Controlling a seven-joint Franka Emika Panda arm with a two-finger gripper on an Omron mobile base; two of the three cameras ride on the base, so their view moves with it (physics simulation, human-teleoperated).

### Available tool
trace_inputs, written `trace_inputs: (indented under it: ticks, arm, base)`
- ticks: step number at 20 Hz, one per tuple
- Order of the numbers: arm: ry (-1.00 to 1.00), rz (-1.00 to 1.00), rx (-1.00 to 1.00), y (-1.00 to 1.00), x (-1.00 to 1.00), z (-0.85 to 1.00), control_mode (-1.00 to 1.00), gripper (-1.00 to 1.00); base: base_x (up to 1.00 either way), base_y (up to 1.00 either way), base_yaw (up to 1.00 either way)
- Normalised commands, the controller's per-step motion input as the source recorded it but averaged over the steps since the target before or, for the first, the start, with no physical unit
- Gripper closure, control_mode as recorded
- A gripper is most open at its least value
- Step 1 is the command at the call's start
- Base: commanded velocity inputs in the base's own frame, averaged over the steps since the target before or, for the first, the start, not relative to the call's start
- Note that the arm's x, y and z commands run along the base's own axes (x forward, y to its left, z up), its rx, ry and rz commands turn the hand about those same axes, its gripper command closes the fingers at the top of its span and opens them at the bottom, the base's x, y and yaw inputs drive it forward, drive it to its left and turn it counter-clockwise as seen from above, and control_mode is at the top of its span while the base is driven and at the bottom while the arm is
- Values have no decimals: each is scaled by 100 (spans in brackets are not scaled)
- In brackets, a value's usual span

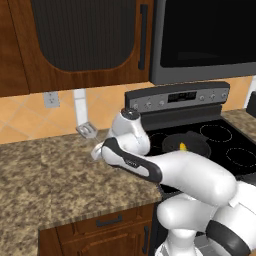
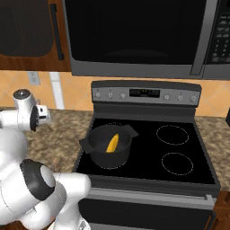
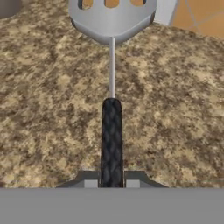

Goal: Put the avocado and corn in the pot. Retrieve the spatula and lightly stir the vegetables in the pot.

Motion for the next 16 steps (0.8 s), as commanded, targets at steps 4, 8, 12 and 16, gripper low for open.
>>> trace_inputs:
  ticks: [4, 8, 12, 16]
  arm:
    - [4, 0, 0, -41, -70, 100, -100, 100]
    - [7, -1, 0, -48, -57, 76, -100, 100]
    - [1, 0, 1, -63, -46, 33, -100, 100]
    - [0, -2, 22, -47, -9, 13, -100, 100]
  base:
    - [0, 0, 0]
    - [0, 0, 0]
    - [0, 0, 0]
    - [0, 0, 0]
